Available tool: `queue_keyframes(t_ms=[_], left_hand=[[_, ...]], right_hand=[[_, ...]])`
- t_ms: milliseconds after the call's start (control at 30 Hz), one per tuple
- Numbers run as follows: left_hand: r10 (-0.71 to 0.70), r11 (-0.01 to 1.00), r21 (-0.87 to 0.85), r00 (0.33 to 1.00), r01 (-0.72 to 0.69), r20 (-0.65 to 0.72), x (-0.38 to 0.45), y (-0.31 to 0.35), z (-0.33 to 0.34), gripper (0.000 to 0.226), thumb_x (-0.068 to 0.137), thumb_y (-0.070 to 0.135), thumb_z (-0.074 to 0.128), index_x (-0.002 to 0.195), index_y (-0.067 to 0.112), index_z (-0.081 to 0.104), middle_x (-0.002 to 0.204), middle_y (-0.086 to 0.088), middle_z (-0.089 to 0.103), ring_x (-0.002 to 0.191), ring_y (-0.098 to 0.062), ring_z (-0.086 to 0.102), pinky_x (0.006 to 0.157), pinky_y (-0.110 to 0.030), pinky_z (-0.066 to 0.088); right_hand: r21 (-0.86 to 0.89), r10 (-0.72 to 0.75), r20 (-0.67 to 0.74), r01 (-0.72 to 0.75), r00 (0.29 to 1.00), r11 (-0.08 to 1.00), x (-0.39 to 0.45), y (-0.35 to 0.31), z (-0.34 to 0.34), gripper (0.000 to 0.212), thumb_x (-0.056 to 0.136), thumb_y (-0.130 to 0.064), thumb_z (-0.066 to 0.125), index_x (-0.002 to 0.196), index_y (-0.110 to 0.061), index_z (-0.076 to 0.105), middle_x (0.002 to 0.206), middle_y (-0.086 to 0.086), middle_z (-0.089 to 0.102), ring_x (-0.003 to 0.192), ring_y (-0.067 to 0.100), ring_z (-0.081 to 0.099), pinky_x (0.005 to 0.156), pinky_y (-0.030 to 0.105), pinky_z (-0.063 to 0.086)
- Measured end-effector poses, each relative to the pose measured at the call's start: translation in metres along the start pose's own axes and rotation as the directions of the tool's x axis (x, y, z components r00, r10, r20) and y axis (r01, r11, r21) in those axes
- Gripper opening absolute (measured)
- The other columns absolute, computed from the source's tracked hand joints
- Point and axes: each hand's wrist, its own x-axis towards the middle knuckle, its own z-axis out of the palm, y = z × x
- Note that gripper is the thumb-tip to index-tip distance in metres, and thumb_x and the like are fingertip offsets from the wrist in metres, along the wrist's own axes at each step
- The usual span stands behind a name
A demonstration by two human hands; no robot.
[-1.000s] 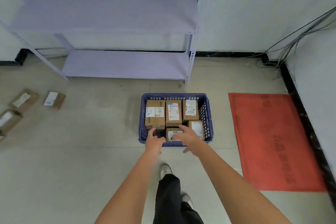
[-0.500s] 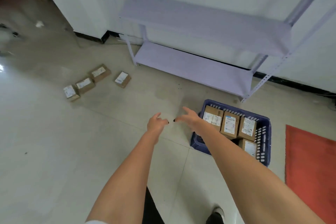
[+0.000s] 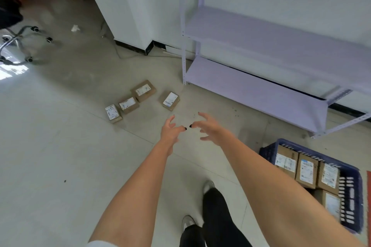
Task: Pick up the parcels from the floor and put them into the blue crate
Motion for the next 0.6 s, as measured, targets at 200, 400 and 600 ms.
queue_keyframes(t_ms=[200, 400, 600], left_hand=[[-0.013, 1.0, -0.028, 1.0, 0.012, -0.023, 0.084, 0.064, -0.039, 0.061, 0.087, 0.006, 0.059, 0.14, 0.025, 0.038, 0.143, -0.008, 0.04, 0.123, -0.023, 0.046, 0.097, -0.04, 0.042], [-0.029, 0.998, -0.057, 0.999, 0.028, -0.015, 0.156, 0.128, -0.07, 0.061, 0.088, 0.004, 0.056, 0.141, 0.024, 0.036, 0.135, -0.006, 0.046, 0.108, -0.018, 0.045, 0.096, -0.038, 0.04], [-0.119, 0.989, -0.091, 0.993, 0.118, -0.001, 0.234, 0.163, -0.112, 0.056, 0.088, 0.005, 0.055, 0.139, 0.023, 0.04, 0.102, -0.003, 0.055, 0.103, -0.017, 0.046, 0.089, -0.036, 0.039]], right_hand=[[0.002, 0.023, 0.013, -0.023, 1.0, 1.0, 0.086, -0.074, 0.034, 0.068, 0.081, -0.009, 0.06, 0.141, -0.028, 0.035, 0.144, 0.006, 0.039, 0.13, 0.026, 0.039, 0.094, 0.042, 0.044], [-0.005, 0.053, 0.017, -0.053, 0.998, 0.999, 0.153, -0.145, 0.061, 0.068, 0.081, -0.008, 0.06, 0.141, -0.028, 0.036, 0.142, 0.006, 0.042, 0.127, 0.026, 0.04, 0.095, 0.043, 0.043], [0.097, 0.148, -0.04, -0.144, 0.988, 0.985, 0.216, -0.189, 0.084, 0.065, 0.082, -0.007, 0.06, 0.14, -0.026, 0.038, 0.132, 0.006, 0.047, 0.114, 0.025, 0.044, 0.09, 0.04, 0.043]])
